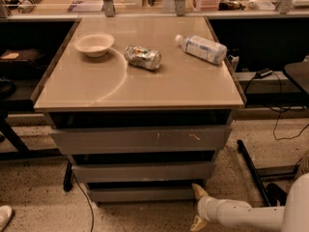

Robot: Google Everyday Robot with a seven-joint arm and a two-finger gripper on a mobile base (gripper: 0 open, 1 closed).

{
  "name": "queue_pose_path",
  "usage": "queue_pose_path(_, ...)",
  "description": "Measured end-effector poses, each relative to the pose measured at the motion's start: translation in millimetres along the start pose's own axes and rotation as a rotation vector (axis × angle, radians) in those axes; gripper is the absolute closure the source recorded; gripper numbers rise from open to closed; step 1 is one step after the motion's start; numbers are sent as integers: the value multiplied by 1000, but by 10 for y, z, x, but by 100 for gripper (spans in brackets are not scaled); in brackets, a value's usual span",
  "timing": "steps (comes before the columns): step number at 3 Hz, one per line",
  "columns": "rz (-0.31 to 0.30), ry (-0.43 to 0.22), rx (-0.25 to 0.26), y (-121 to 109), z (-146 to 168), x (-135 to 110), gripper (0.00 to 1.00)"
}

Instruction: Open bottom drawer

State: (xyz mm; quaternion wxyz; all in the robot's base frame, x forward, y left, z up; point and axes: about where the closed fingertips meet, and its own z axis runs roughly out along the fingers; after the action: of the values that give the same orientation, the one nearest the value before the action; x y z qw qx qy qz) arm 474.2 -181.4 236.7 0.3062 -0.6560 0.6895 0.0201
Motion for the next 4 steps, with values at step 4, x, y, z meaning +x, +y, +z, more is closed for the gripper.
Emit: queue_pose_path(4, -56, -40, 68, -240, 585, 56, 0)
